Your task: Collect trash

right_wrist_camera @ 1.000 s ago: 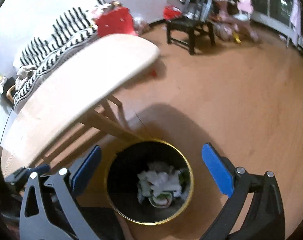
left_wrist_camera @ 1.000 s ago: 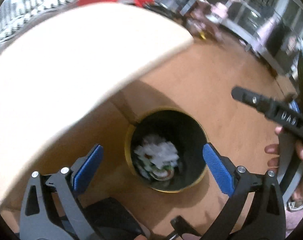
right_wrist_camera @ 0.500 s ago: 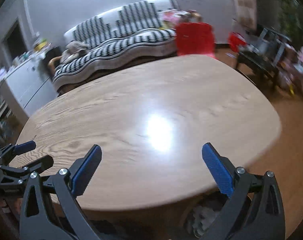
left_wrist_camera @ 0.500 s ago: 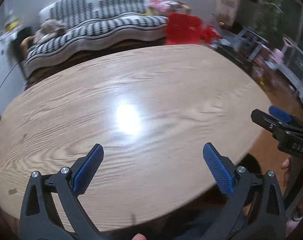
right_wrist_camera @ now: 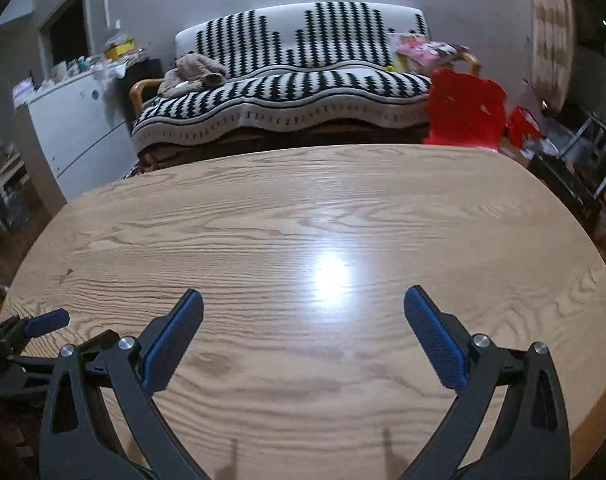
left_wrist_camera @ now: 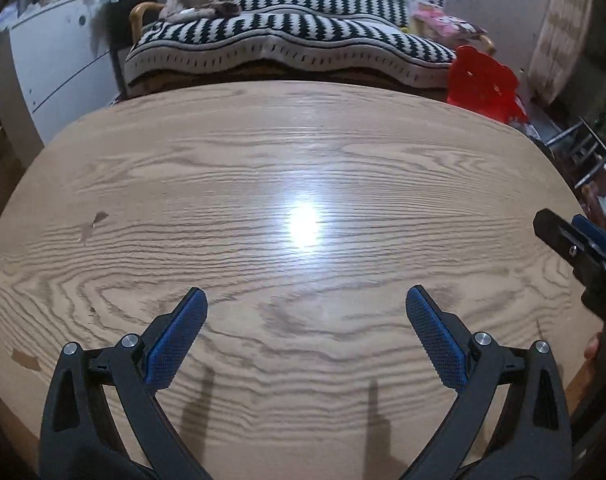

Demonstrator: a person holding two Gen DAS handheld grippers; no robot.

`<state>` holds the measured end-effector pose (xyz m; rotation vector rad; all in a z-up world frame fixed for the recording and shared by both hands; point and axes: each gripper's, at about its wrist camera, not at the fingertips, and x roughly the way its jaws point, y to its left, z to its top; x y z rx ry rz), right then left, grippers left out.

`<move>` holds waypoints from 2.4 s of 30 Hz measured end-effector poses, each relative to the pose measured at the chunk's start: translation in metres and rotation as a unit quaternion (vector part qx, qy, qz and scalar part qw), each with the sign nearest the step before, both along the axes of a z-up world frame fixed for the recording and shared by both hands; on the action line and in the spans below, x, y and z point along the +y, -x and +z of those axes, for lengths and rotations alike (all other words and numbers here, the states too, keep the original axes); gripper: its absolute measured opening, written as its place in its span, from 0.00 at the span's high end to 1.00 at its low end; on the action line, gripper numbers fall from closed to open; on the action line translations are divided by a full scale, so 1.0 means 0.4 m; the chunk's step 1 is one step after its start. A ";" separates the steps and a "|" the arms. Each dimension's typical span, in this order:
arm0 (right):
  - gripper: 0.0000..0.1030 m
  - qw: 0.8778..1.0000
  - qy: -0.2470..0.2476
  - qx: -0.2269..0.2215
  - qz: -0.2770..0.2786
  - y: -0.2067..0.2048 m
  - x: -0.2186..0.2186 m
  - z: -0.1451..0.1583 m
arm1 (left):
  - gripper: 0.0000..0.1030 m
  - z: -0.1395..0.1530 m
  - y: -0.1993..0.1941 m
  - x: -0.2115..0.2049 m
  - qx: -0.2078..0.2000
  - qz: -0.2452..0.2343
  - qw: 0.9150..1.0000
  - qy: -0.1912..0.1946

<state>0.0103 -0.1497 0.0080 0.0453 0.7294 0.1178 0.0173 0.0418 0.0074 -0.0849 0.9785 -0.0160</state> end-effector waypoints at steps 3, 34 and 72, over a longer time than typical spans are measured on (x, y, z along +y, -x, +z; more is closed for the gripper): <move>0.05 1.000 0.020 0.019 0.013 -0.028 0.020 -0.033 | 0.06 -0.011 -0.023 0.002 0.007 0.001 1.000 0.005; 0.05 0.998 0.021 0.057 0.009 0.025 -0.007 -0.077 | 0.06 0.002 -0.011 -0.041 -0.012 -0.010 1.000 0.017; 0.05 0.998 0.016 0.057 -0.017 0.052 -0.051 -0.067 | 0.06 -0.010 0.001 -0.055 0.004 -0.020 1.000 0.010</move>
